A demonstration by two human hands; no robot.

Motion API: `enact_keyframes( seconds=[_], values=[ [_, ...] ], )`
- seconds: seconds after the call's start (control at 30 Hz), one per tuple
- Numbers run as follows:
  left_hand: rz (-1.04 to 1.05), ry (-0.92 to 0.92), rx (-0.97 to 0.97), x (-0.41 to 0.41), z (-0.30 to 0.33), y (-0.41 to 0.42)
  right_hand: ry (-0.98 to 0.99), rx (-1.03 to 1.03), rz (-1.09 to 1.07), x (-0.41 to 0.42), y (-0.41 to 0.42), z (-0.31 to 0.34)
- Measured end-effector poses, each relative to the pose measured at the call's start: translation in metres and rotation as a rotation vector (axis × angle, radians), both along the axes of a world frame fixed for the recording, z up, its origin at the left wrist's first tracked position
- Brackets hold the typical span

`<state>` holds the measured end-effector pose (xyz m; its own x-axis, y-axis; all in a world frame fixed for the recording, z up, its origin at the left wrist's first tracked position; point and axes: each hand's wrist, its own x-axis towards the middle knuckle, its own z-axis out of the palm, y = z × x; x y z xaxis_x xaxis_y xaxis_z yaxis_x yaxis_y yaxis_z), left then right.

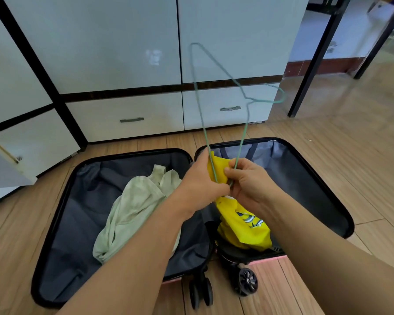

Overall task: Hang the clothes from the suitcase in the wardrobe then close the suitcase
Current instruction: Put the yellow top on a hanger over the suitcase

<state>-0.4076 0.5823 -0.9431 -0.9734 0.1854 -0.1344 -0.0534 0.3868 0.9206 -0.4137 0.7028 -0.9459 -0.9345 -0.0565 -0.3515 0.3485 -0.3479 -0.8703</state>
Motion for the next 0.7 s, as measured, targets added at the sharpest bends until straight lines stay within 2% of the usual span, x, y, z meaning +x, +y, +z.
enact_keyframes(
  seconds=[0.07,0.17,0.23,0.33,0.37,0.47,0.53,0.6,0.63,0.7],
  values=[
    [-0.059,-0.012,-0.029,0.000,-0.005,0.000,0.008,0.035,0.054,0.003,0.002,0.000],
    [-0.031,-0.086,-0.016,-0.001,-0.015,-0.002,-0.043,0.083,0.151,0.006,0.004,0.000],
    [-0.016,-0.150,-0.014,0.001,-0.021,-0.005,-0.069,0.223,0.241,0.005,0.006,0.001],
    [-0.017,-0.163,-0.157,-0.002,-0.028,-0.014,-0.021,0.560,0.405,0.002,0.009,0.001],
    [-0.010,-0.167,-0.190,-0.002,-0.029,-0.016,-0.019,0.560,0.417,0.001,0.008,-0.001],
    [0.035,-0.159,-0.204,-0.004,-0.033,-0.017,-0.103,0.303,0.333,0.000,0.004,-0.006],
    [0.098,-0.093,-0.303,-0.009,-0.033,-0.017,-0.128,0.271,0.204,-0.004,0.010,-0.007],
    [0.164,-0.023,-0.419,-0.013,-0.034,-0.023,-0.134,0.337,0.102,-0.006,0.020,-0.006],
    [0.212,-0.015,-0.407,-0.015,-0.035,-0.029,-0.150,0.398,0.073,-0.007,0.028,-0.007],
    [0.349,-0.111,-0.183,-0.019,-0.038,-0.042,-0.203,0.585,0.054,-0.005,0.045,-0.016]
  ],
)
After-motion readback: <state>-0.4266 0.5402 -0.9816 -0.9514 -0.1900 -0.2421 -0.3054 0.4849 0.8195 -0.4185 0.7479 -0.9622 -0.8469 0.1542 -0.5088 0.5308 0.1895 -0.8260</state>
